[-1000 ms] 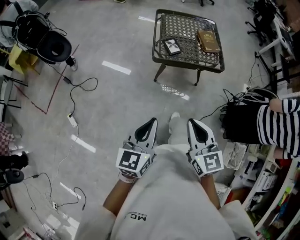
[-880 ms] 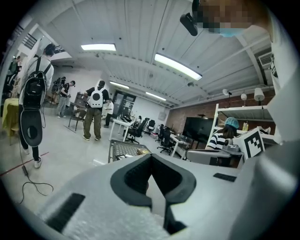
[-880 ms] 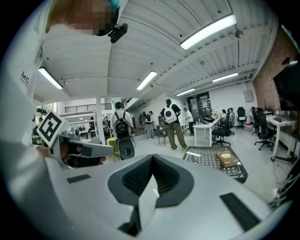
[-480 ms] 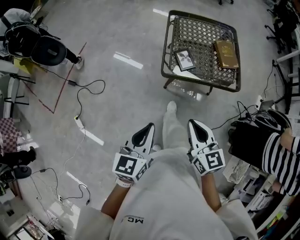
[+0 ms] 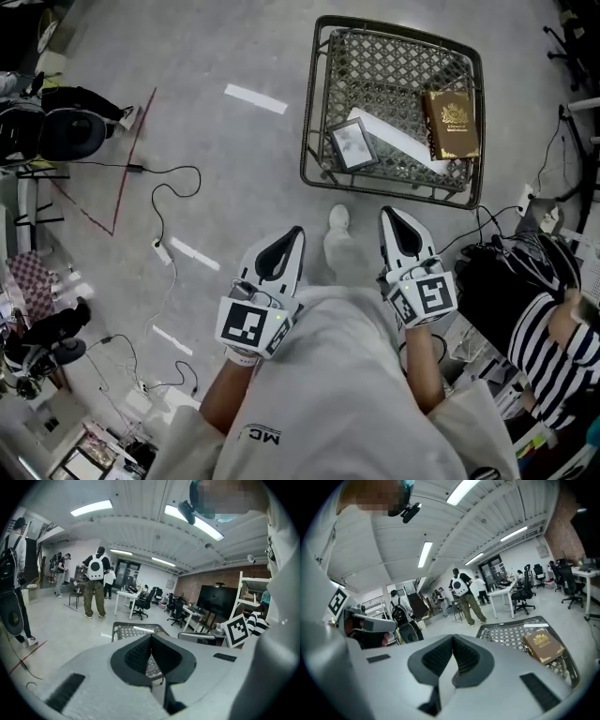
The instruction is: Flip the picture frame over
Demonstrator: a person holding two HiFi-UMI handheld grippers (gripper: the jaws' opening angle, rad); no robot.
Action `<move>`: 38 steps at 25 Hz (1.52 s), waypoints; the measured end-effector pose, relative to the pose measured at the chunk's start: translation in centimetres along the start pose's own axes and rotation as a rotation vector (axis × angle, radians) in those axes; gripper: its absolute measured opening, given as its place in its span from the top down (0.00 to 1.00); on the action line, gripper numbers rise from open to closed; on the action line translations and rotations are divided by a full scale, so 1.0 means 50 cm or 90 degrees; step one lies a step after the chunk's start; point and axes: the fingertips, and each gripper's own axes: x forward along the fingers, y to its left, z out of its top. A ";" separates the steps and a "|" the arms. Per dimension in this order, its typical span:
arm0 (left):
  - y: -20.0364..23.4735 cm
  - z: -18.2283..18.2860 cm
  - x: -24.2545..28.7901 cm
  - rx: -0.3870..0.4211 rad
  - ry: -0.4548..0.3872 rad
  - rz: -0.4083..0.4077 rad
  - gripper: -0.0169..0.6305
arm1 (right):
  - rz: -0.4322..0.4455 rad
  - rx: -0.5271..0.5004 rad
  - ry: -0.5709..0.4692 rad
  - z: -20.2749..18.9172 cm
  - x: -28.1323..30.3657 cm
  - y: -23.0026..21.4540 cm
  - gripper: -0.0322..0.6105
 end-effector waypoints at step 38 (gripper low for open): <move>0.140 -0.116 0.323 -0.059 0.084 -0.039 0.94 | -0.006 -0.060 0.151 -0.152 0.299 -0.134 0.91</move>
